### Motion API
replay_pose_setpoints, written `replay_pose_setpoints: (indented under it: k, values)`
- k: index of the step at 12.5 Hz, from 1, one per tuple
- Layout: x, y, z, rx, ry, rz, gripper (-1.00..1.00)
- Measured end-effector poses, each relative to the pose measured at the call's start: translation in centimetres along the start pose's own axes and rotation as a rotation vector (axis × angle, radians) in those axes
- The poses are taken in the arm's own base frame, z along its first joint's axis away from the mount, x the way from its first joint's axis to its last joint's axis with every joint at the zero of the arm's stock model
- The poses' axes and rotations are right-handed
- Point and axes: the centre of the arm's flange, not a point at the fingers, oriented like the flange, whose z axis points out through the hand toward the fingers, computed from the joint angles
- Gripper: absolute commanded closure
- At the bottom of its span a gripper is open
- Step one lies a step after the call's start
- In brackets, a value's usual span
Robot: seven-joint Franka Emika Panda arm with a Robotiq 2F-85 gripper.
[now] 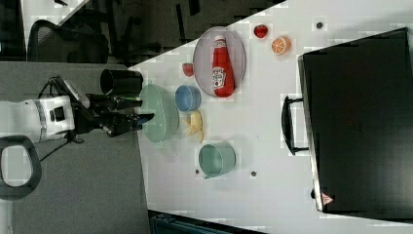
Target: Pick ketchup from plate and place it on table.
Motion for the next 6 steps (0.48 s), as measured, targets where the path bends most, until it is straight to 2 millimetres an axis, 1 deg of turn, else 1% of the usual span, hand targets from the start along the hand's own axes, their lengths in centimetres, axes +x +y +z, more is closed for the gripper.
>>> replay_pose_setpoints:
  k: [2,3,4,6]
  values:
    - [-3.1,3.3,0.8,-0.083,-0.085,0.011,-0.79]
    - [-4.4,4.6,0.5,-0.106,-0.102,0.015,-0.99]
    - [-5.0,5.1,-0.3,-0.102,-0.093,0.015,-1.0]
    - [-5.0,5.0,-2.4,-0.065,-0.052,0.014,-1.0]
